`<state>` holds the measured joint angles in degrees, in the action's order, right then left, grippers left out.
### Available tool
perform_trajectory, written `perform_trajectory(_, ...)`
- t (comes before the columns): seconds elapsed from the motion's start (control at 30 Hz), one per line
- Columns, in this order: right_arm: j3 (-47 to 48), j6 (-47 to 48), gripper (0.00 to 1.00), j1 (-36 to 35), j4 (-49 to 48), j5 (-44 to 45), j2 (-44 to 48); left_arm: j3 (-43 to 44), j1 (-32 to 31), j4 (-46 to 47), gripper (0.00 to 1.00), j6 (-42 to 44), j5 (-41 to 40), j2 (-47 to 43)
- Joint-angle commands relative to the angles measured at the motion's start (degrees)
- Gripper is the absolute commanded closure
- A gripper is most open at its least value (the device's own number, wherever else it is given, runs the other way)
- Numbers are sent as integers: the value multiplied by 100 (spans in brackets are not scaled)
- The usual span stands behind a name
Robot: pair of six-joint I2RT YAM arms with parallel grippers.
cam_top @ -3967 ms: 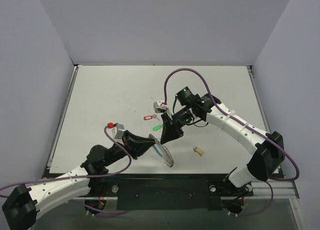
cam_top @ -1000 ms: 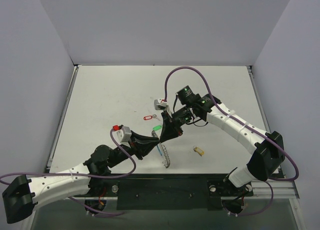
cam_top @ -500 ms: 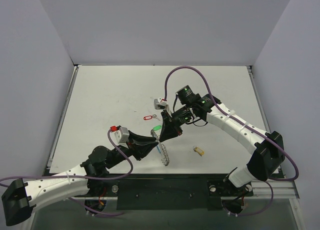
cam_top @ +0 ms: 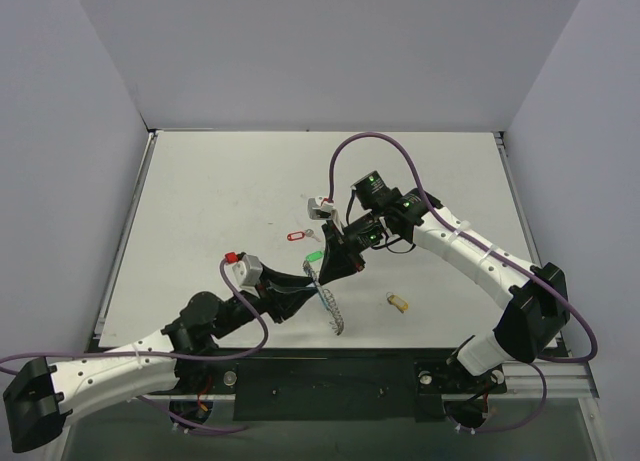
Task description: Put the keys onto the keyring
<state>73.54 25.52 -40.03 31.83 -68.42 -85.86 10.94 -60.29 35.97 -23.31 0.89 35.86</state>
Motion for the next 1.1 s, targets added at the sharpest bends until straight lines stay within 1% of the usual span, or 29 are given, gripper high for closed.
perform_trajectory(0.0,-24,-29,100,48,-142,-382,193,75,0,200,60,-16,43,149)
perform_trajectory(0.23,-32,-38,100,48,-169,-400,193,137,0,315,60,2,-1,396)
perform_trajectory(0.53,-24,-47,100,22,-169,-409,175,58,0,507,60,-7,-36,229)
perform_trajectory(0.8,-33,-64,100,4,-186,-391,149,-4,0,771,61,-51,-45,281)
perform_trajectory(0.97,-50,-91,100,-5,-213,-409,166,5,0,789,64,-59,-45,343)
perform_trajectory(1.07,-50,-100,100,4,-221,-409,175,31,0,772,69,-68,-36,404)
